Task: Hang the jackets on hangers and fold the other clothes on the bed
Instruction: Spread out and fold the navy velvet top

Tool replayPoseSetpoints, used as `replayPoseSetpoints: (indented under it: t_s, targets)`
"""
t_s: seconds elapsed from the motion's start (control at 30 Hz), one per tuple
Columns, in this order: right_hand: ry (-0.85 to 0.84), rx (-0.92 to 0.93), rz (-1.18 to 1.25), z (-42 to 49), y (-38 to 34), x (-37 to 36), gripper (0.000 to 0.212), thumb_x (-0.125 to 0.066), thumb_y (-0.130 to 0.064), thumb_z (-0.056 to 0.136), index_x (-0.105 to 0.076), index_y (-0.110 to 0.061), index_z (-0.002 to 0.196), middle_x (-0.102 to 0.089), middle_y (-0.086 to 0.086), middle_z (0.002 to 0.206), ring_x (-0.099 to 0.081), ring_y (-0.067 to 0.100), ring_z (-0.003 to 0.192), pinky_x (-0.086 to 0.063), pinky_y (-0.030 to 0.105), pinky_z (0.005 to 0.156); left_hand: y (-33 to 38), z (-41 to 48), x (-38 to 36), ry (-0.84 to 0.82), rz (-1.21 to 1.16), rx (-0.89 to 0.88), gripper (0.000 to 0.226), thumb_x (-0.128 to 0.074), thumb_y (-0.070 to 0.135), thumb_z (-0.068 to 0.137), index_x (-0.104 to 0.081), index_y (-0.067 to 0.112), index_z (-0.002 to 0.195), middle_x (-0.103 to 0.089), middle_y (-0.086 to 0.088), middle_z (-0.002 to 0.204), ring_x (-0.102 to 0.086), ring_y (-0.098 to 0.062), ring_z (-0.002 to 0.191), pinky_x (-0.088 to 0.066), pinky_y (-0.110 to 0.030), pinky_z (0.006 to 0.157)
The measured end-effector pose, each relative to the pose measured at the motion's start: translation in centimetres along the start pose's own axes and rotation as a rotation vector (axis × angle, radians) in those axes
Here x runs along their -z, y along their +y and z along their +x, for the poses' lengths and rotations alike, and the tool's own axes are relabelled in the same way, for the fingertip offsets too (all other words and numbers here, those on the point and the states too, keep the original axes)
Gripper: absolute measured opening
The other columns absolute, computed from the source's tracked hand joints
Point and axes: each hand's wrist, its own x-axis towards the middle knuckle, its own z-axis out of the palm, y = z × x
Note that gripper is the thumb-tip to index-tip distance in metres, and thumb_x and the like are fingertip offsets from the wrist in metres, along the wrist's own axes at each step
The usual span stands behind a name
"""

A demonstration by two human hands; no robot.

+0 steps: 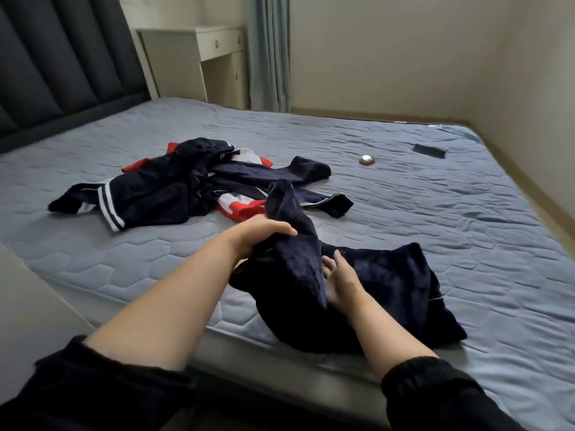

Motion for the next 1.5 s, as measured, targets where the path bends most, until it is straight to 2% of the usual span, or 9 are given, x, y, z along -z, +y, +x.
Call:
replayPoseSetpoints:
  t_s: [0.2, 0.3, 0.4, 0.53, 0.83, 1.0, 1.1, 1.27, 1.5]
  targets:
    - [0.086, 0.065, 0.381, -4.6, -6.8, 9.4, 0.088, -0.034, -0.077, 0.082, -0.055, -0.004, 0.125, -0.054, 0.022, 0.130, -0.056, 0.032, 0.114, -0.038, 0.017, 0.101, 2.7, 1.8, -10.2, -0.305, -0.134, -0.037, 0.032, -0.043, 0.001, 0.098, -0.046, 0.010, 0.128, -0.062, -0.019, 0.110, -0.067, -0.024, 0.093, -0.054, -0.026, 0.076]
    - [0.052, 0.164, 0.167, -5.4, -8.4, 14.7, 0.058, -0.044, -0.053, 0.092, -0.072, -0.004, 0.107, -0.068, 0.018, 0.112, -0.070, 0.031, 0.093, -0.059, 0.036, 0.075, -0.9, 3.8, -12.8, -0.120, 0.547, -0.402, 0.046, -0.041, -0.010, 0.089, -0.051, 0.002, 0.133, -0.053, -0.019, 0.134, -0.053, -0.032, 0.120, -0.043, -0.029, 0.097]
    - [-0.007, 0.110, 0.100, -6.4, -8.6, 16.5, 0.085, -0.081, -0.054, 0.058, -0.062, -0.002, 0.123, -0.060, 0.021, 0.127, -0.062, 0.036, 0.110, -0.052, 0.051, 0.088, -5.0, 4.9, -13.6, 0.132, 1.295, -0.590, 0.056, -0.039, 0.018, 0.096, -0.027, 0.028, 0.149, -0.015, 0.004, 0.160, -0.008, -0.023, 0.147, -0.011, -0.050, 0.115]
    - [-0.015, 0.096, 0.006, -6.6, -9.1, 15.7, 0.055, -0.044, -0.050, 0.093, -0.065, -0.006, 0.118, -0.069, 0.016, 0.109, -0.070, 0.024, 0.093, -0.059, 0.031, 0.072, -6.8, 5.2, -15.2, 0.081, 1.343, -0.490, 0.054, -0.027, 0.033, 0.100, -0.009, 0.039, 0.151, 0.007, 0.010, 0.160, 0.014, -0.022, 0.146, 0.002, -0.062, 0.111]
    - [0.498, 0.103, -0.822, -4.7, -8.5, 17.9, 0.030, -0.064, -0.026, 0.090, -0.066, 0.002, 0.101, -0.063, 0.008, 0.075, -0.059, 0.018, 0.067, -0.046, 0.020, 0.051, -6.1, 6.9, -19.3, -0.070, 1.427, -0.382, 0.057, -0.017, 0.057, 0.098, -0.014, 0.037, 0.151, 0.006, 0.008, 0.161, 0.019, -0.024, 0.145, 0.001, -0.068, 0.109]
    - [0.650, 0.378, -1.280, -2.2, -9.7, 17.9, 0.046, -0.051, -0.012, 0.090, -0.046, -0.003, 0.135, -0.052, 0.020, 0.134, -0.047, 0.036, 0.124, -0.036, 0.036, 0.102, -6.7, 7.5, -20.4, -0.062, 1.490, -0.398, 0.059, -0.018, 0.058, 0.097, -0.016, 0.035, 0.151, 0.002, 0.005, 0.161, 0.016, -0.027, 0.146, 0.001, -0.069, 0.108]
    - [0.464, 0.718, -1.265, -0.3, -11.3, 16.6, 0.041, -0.046, -0.003, 0.093, -0.054, -0.006, 0.133, -0.046, 0.015, 0.144, -0.039, 0.029, 0.134, -0.024, 0.031, 0.111, -7.8, 7.3, -21.0, -0.046, 1.522, -0.437, 0.059, -0.019, 0.057, 0.096, -0.016, 0.035, 0.151, 0.002, 0.004, 0.161, 0.017, -0.028, 0.146, 0.003, -0.069, 0.107]
    - [0.282, 0.352, -1.548, 5.0, -8.2, 19.6, 0.043, -0.032, -0.032, 0.103, -0.040, -0.023, 0.145, -0.020, 0.000, 0.159, -0.011, 0.023, 0.147, -0.011, 0.048, 0.118, -8.3, 8.0, -20.6, -0.076, 1.499, -0.460, 0.059, -0.020, 0.059, 0.096, -0.013, 0.038, 0.151, 0.001, 0.007, 0.161, 0.016, -0.025, 0.146, 0.006, -0.066, 0.109]
    - [0.466, 0.368, -1.125, 5.8, -6.5, 21.7, 0.070, -0.062, -0.045, 0.087, -0.038, -0.011, 0.143, -0.036, 0.014, 0.149, -0.031, 0.028, 0.139, -0.024, 0.044, 0.114, -9.4, 8.9, -21.0, -0.081, 1.452, -0.458, 0.066, -0.015, 0.067, 0.092, -0.006, 0.039, 0.151, 0.003, 0.009, 0.161, 0.017, -0.021, 0.146, 0.011, -0.062, 0.109]
